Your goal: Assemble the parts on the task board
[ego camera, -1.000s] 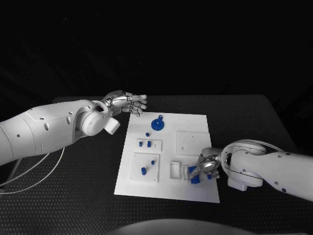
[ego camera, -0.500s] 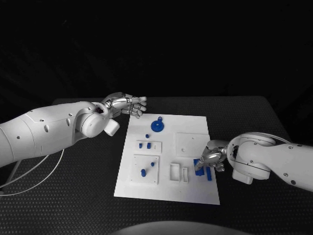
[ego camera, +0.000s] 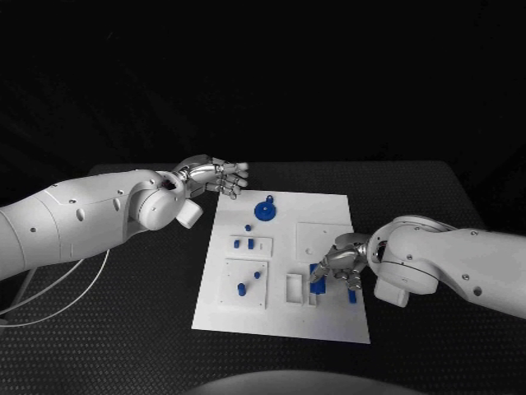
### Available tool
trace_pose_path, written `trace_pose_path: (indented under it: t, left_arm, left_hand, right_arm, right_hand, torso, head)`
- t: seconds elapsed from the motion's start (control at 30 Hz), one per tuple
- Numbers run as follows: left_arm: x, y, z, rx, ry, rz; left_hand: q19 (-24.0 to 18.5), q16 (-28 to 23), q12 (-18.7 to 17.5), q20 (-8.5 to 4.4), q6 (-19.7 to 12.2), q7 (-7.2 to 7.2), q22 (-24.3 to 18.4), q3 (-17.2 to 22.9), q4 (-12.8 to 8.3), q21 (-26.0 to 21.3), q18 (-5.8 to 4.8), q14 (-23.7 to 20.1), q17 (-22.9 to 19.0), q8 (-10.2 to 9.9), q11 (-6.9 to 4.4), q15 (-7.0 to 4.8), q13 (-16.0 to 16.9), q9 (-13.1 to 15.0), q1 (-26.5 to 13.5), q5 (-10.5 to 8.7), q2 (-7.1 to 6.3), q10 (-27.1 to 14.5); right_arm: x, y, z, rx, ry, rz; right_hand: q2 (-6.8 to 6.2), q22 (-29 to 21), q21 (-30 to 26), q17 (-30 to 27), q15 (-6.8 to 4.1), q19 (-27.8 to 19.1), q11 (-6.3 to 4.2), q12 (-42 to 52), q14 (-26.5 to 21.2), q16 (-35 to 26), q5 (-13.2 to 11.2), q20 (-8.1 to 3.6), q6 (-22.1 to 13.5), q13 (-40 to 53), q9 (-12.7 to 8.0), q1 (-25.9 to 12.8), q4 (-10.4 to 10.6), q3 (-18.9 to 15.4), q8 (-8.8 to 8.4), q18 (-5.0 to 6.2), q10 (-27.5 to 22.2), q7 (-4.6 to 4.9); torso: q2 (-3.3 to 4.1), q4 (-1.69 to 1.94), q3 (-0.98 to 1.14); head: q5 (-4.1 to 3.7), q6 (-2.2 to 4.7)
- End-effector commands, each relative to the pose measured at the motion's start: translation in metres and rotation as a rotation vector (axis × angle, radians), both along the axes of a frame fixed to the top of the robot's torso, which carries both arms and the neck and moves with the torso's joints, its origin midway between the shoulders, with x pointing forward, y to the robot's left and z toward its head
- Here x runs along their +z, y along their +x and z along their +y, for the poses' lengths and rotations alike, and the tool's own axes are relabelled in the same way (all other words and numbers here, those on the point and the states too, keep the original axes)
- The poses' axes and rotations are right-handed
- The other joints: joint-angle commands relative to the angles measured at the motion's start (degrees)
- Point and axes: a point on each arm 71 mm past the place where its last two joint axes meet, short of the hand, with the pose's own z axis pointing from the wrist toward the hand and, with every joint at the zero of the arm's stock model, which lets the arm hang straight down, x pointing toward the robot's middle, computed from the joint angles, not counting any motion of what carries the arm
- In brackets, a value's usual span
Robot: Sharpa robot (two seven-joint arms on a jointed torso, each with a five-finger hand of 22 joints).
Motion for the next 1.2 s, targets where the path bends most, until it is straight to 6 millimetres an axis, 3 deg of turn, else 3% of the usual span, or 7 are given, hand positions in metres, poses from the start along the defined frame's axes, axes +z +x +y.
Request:
trace_pose_path:
  t: [0.03, 0.3, 1.03, 1.2]
  left_arm:
    - [0.001, -0.001, -0.005, -0.027, -0.005, 0.002]
    - [0.001, -0.001, -0.007, -0.036, -0.007, 0.006]
    - [0.001, -0.002, -0.010, -0.041, -0.005, 0.005]
    - [0.001, -0.002, -0.009, -0.040, -0.004, 0.005]
  left_hand:
    - [-0.48, -0.08, -0.01, -0.02, 0.15, 0.20, 1.40, -0.11, 0.32, 0.37, 1.73, -0.23, 0.08, 0.19, 0.18, -0.16, 0.07, 0.05, 0.17, 0.24, -0.23, 0.10]
    - [-0.53, -0.09, -0.04, 0.00, 0.05, 0.23, 1.38, -0.23, 0.87, 0.43, 1.71, -0.27, 0.11, 0.21, 0.24, -0.14, 0.06, 0.06, 0.02, 0.25, -0.01, 0.05]
    - [-0.59, -0.10, -0.04, -0.02, 0.01, 0.23, 1.38, -0.29, 0.97, 0.46, 1.72, -0.30, 0.12, 0.23, 0.25, -0.14, 0.06, 0.07, 0.20, 0.24, -0.02, 0.05]
    - [-0.60, -0.10, -0.04, -0.01, 0.01, 0.23, 1.38, -0.32, 1.00, 0.47, 1.72, -0.31, 0.13, 0.24, 0.25, -0.14, 0.06, 0.08, 0.24, 0.24, -0.04, 0.05]
  right_arm:
    - [-0.002, -0.001, 0.009, -0.005, 0.029, 0.051]
    - [-0.003, 0.002, 0.021, 0.066, -0.019, -0.023]
    - [-0.024, -0.004, 0.029, 0.083, -0.022, 0.018]
    - [-0.025, -0.005, 0.031, 0.087, -0.017, 0.025]
  right_hand:
    - [-0.04, 0.66, 0.16, 0.06, -0.34, -0.07, 0.04, -0.35, -0.01, -0.23, -0.37, 0.41, 0.43, 0.11, 0.09, -0.61, 0.24, -0.13, 0.10, 3.41, 0.33, -0.07]
    - [0.26, 0.61, 0.11, 0.05, -0.38, -0.27, -0.01, -0.55, -0.08, -0.35, -0.91, 0.47, 0.54, 0.22, 0.17, -1.35, 0.66, -0.13, 0.11, 3.41, 0.22, -0.11]
    - [0.65, 0.61, 0.16, 0.06, -0.38, -0.32, -0.02, -0.61, -0.09, -0.38, -0.75, 0.52, 0.61, 0.30, 0.22, -1.69, 0.57, -0.30, 0.13, 3.41, 0.23, -0.13]
    - [0.71, 0.61, 0.18, 0.07, -0.39, -0.34, -0.03, -0.63, -0.08, -0.39, -0.89, 0.54, 0.66, 0.33, 0.25, -1.91, 0.54, -0.46, 0.15, 3.40, 0.24, -0.15]
  torso:
    - [0.00, 0.01, 0.02]
    - [0.09, 0.17, 0.08]
    - [0.01, -0.11, 0.13]
    - [0.01, -0.01, 0.13]
  head:
    - [-0.09, -0.12]
    - [0.19, -0.08]
    - [1.00, -0.79]
    - [1.01, -0.85]
